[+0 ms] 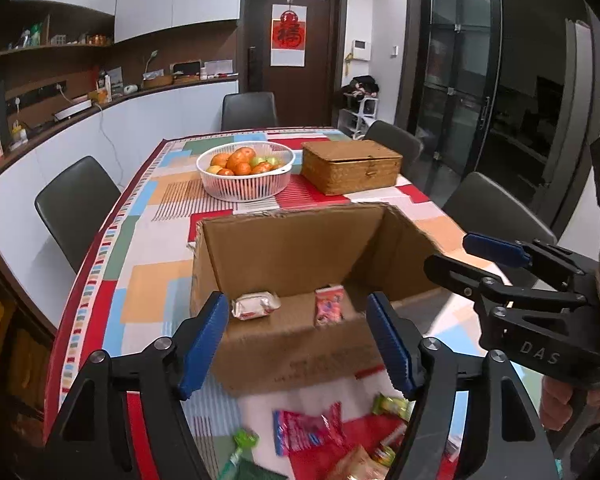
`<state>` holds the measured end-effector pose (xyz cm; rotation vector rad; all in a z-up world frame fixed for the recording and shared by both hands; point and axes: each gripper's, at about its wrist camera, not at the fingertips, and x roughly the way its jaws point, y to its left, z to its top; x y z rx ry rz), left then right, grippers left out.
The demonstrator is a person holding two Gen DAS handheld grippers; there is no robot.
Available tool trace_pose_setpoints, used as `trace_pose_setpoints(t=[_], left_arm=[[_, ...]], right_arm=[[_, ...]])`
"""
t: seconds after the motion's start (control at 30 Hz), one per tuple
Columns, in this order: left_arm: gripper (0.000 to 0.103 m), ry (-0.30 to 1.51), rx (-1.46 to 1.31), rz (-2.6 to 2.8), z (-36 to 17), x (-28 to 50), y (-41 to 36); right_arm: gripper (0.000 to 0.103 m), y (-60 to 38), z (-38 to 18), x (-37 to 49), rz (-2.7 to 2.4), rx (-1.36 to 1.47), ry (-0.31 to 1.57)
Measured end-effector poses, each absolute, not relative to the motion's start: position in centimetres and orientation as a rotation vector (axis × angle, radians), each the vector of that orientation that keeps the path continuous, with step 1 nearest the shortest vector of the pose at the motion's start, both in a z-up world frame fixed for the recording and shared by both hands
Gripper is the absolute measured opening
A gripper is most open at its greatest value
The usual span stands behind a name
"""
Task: Organize snacks
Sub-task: 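Grasp the Fortune Biscuits bag with the left tool while the right tool grasps the clear wrapped stick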
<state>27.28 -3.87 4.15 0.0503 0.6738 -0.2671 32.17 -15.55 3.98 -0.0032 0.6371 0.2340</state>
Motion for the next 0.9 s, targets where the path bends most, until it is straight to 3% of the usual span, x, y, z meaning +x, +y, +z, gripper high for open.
trace_pose_setpoints(t=[0.37, 0.9], left_arm=[[0.075, 0.666, 0.052, -0.303, 4.1, 21.3, -5.4], [0.076, 0.931, 0.038, -0.335, -2.6, 19.2, -6.6]], right_arm=[[0.056, -16.9, 3.4, 26.4, 0.246, -0.014, 0.641], [0.056, -18.4, -2.3, 23.0, 0.247, 0.028, 0.806]])
